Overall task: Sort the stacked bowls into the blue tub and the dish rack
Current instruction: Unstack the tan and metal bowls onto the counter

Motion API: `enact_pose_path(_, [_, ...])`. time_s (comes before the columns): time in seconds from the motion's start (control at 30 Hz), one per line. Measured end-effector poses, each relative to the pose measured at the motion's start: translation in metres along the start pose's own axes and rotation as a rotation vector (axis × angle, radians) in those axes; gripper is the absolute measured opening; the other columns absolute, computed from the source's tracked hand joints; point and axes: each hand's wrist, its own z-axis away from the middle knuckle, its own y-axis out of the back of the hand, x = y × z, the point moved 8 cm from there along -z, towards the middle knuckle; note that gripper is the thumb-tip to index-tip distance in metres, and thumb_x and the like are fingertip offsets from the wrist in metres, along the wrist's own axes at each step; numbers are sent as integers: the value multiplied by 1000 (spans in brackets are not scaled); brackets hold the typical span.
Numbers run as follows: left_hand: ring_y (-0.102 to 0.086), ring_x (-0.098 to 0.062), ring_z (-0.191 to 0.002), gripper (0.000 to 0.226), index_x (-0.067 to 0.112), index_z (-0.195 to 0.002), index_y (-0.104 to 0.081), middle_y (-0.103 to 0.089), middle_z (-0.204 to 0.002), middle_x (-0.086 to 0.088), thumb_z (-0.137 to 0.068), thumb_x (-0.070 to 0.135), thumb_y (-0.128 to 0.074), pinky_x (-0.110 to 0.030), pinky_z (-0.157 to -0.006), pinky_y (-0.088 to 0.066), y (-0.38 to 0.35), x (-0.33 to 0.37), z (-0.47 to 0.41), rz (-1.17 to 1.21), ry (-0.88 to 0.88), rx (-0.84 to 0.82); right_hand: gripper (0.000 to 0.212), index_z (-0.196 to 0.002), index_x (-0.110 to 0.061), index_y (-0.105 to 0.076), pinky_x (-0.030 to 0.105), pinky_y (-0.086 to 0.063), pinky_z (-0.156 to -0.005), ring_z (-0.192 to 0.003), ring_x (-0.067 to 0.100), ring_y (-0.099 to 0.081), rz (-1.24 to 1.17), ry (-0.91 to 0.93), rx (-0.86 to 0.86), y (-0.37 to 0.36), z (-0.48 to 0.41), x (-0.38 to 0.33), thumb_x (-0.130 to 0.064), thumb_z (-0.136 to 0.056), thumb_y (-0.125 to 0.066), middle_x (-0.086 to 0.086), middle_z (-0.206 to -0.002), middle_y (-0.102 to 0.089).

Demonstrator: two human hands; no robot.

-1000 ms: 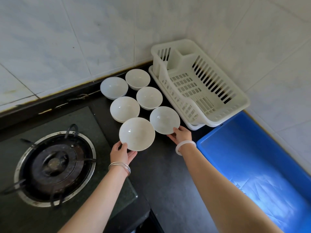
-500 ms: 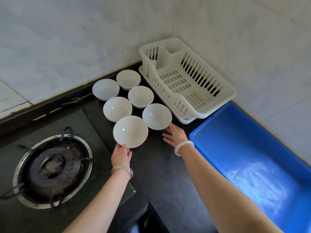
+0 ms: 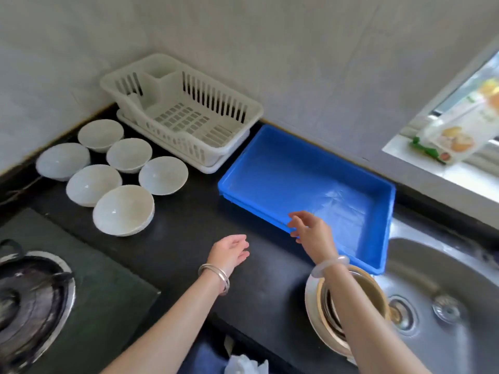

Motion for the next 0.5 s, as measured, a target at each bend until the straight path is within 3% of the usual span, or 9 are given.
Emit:
enact_pose_path(0.07, [-65,-13,-89,27,8,-116,-60,-64,-105,-5,-90,9,-54,-16,-76,-53,-41,-3,8,-131,-32,-86,17,-99,-20,-66,35,-51,-79,-79,23,-65,106,-33,113,45,18,28,-21,-93,-50,4,-91,-69])
enact_pose_path(0.17, [-64,-9,-90,26,14,-115,-62,-64,-109,-4,-90,11,-56,-11,-73,-51,-96,-6,26,-348,-135,-187,17,-102,-18,-69,26,-40,-73,-91,24,-64,293,-83,277,103,50,70,-20,-90,-57,4,-92,-70])
enact_pose_path(0.23, [-63,-10,-93,27,15,-115,-62,-66,-109,-1,-89,15,-57,-15,-77,-51,-126,-7,38,-502,-214,-235,19,-103,-14,-68,30,-42,-76,-92,27,-63,347,-119,349,129,71,95,-19,-87,-61,7,-99,-70])
enact_pose_path(0.3, [-62,-11,-98,28,16,-114,-64,-67,-111,0,-88,20,-60,-21,-87,-48,-150,-8,46,-638,-284,-256,20,-102,-11,-67,33,-43,-77,-89,30,-62,375,-157,369,143,86,117,-19,-84,-65,11,-100,-68])
enact_pose_path(0.43, [-61,-9,-98,31,15,-116,-64,-68,-115,0,-85,19,-62,-10,-83,-39,-178,-16,54,-816,-359,-261,19,-92,-10,-67,33,-42,-71,-85,29,-61,409,-216,353,150,101,144,-22,-78,-73,10,-92,-67])
enact_pose_path(0.5, [-62,-11,-101,31,16,-116,-65,-67,-116,-1,-85,18,-62,-15,-88,-42,-182,-19,55,-872,-376,-249,13,-81,-10,-65,32,-41,-65,-80,30,-61,380,-207,376,149,103,147,-19,-76,-74,10,-83,-69])
